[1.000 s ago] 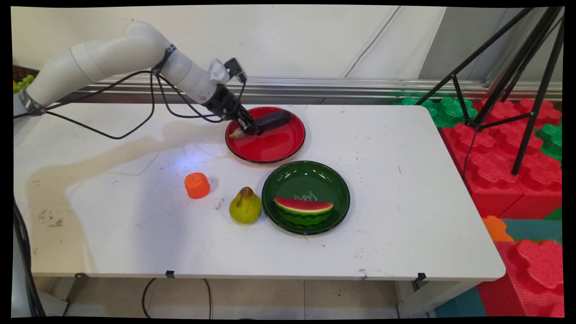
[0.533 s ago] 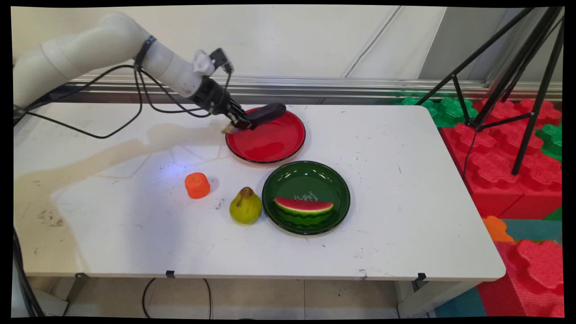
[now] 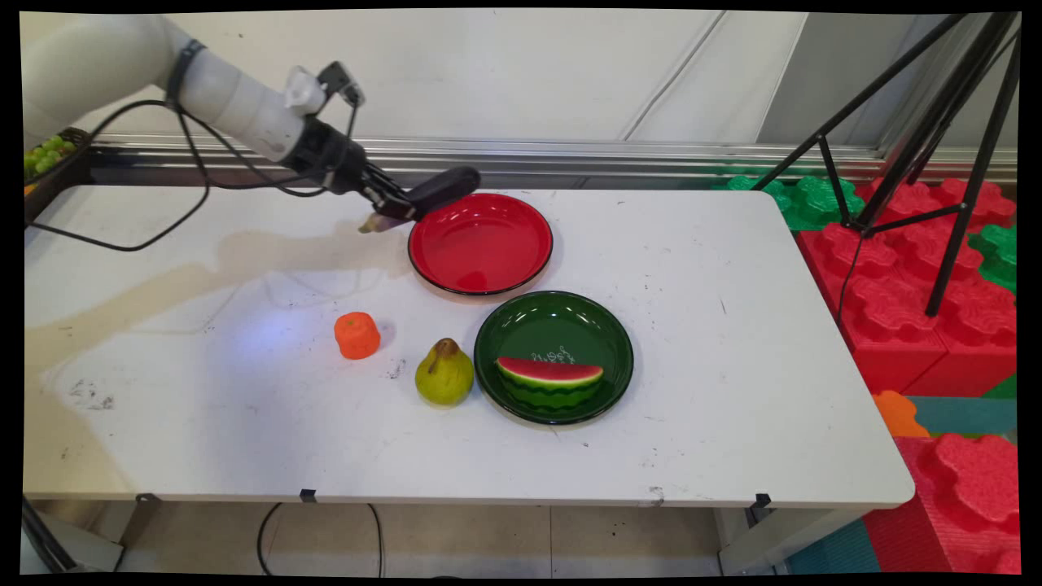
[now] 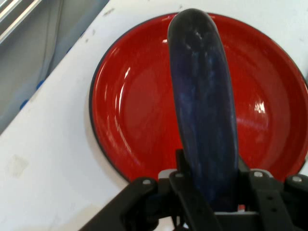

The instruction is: Place the picked object on the table

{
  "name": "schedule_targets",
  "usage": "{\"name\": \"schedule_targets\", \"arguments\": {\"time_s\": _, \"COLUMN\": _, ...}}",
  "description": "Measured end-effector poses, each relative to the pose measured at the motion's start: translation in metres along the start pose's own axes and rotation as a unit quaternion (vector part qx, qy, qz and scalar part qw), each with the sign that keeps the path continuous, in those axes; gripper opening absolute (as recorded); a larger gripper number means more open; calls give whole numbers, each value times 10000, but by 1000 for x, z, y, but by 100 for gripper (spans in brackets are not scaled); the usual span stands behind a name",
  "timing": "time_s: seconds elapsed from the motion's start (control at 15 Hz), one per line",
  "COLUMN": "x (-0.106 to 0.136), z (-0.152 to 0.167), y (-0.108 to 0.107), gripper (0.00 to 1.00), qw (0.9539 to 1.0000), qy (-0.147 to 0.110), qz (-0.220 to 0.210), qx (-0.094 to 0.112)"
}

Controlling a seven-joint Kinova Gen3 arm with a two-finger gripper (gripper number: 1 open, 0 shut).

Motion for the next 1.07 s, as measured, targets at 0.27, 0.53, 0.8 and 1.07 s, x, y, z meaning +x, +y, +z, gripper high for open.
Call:
{"name": "schedule_targets", "arguments": {"time_s": 0.27, "x": -16, "z": -22, "y": -3, "gripper": 0, "qw": 9998, "qy": -89, "qz": -170, "qx": 47}}
{"name": "schedule_targets", "arguments": {"time_s": 0.53, "x": -34, "z": -38, "y": -6, "gripper": 0, "qw": 9990, "qy": -219, "qz": -375, "qx": 133}}
{"name": "schedule_targets", "arguments": {"time_s": 0.8, "x": -57, "z": -51, "y": -7, "gripper": 0, "qw": 9971, "qy": -426, "qz": -596, "qx": 227}}
{"name": "schedule_targets", "arguments": {"time_s": 1.07, "x": -74, "z": -50, "y": -8, "gripper": 0, "qw": 9948, "qy": -600, "qz": -756, "qx": 315}}
